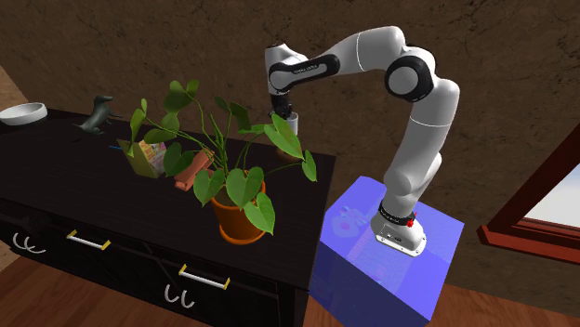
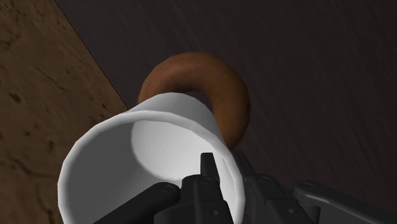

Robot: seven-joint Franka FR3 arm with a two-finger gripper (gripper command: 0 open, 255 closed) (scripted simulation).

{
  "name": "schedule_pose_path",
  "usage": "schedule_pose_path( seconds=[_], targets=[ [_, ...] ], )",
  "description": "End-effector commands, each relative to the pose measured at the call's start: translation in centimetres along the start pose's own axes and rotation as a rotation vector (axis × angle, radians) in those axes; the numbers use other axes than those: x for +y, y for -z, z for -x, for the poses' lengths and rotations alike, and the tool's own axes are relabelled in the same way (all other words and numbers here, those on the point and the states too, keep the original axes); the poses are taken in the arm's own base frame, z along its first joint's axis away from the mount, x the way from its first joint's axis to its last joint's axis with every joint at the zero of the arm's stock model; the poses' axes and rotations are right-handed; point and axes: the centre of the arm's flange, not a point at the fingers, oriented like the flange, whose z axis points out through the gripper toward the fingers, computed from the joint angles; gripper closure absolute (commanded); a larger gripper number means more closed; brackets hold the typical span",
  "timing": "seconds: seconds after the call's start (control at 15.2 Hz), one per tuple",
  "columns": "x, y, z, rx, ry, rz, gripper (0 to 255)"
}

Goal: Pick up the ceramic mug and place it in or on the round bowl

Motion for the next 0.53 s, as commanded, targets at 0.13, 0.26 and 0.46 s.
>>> schedule_pose_path(
  seconds=[0.13,0.26,0.46],
  targets=[
    [-0.1,-2.1,0.0,0.001,0.000,0.000,255],
    [-0.1,-3.1,0.0,0.001,0.000,0.000,255],
    [-0.2,-4.7,0.0,0.001,0.000,0.000,255]
  ],
)
